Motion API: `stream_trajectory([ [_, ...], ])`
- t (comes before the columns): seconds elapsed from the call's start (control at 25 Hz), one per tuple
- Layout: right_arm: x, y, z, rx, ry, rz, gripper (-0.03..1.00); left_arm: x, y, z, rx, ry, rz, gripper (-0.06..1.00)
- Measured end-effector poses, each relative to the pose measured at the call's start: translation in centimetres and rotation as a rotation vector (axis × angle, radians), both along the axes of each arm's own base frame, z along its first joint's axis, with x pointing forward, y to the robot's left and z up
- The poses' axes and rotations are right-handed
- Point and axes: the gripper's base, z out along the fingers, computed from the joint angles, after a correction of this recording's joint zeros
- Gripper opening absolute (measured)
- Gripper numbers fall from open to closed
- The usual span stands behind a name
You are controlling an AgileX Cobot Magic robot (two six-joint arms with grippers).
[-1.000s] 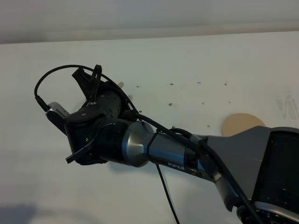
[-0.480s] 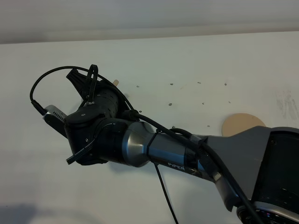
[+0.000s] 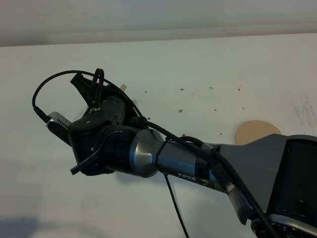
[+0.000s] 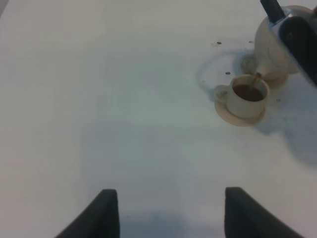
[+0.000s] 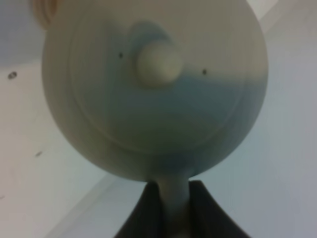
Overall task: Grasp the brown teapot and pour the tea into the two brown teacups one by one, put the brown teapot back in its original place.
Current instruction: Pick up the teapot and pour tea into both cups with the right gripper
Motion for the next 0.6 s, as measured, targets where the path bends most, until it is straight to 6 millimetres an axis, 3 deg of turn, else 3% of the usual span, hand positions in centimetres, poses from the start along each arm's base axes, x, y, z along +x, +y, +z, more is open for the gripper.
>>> stream_trajectory([
  [0.6,-0.13,-0.31,-0.19,0.023,0.024,-0.056,0.12,0.0,0.0,0.0,0.0,0.0,0.0,0.47],
])
